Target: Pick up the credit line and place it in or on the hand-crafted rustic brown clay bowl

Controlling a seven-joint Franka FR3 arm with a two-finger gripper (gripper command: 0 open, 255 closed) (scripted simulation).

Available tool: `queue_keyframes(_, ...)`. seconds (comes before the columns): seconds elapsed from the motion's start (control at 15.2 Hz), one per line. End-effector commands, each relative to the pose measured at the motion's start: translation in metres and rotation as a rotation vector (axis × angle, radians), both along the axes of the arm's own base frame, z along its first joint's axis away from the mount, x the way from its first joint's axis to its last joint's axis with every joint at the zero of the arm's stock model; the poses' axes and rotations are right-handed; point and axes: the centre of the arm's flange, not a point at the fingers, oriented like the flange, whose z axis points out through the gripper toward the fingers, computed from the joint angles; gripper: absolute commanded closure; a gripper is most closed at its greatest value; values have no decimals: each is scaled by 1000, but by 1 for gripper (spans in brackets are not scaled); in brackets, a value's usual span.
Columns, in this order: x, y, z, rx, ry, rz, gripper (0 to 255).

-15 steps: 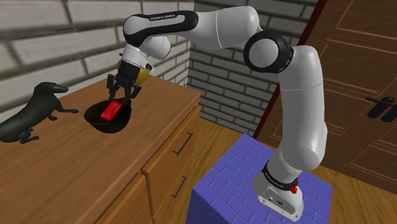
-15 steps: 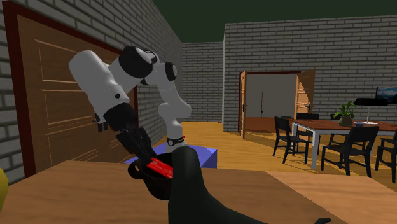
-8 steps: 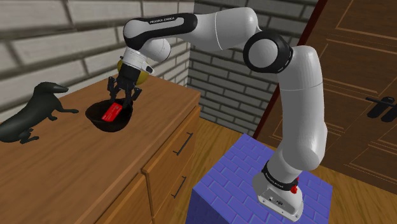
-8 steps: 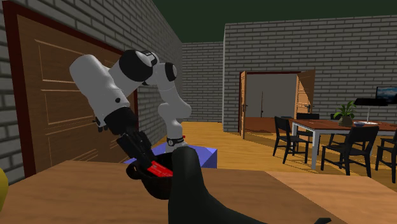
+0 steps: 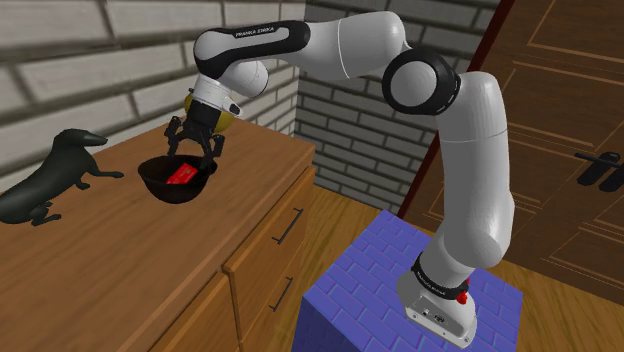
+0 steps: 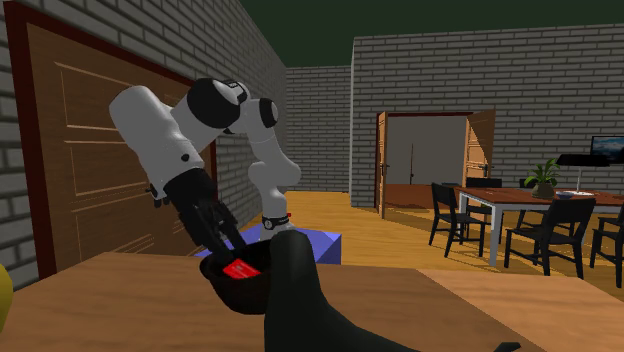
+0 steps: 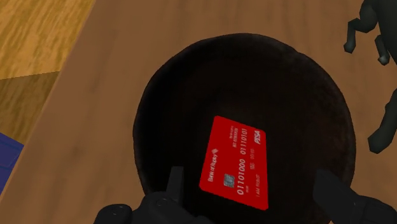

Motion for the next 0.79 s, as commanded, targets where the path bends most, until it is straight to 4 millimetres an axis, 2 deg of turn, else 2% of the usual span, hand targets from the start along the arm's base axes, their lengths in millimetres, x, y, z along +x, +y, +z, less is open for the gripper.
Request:
queue_keyframes(0.0, 2, -8, 11, 0, 0, 0, 0)
queue_keyframes(0.2, 6, -29, 41, 0, 0, 0, 0)
queue_keyframes(0.73, 6, -29, 41, 0, 0, 0, 0)
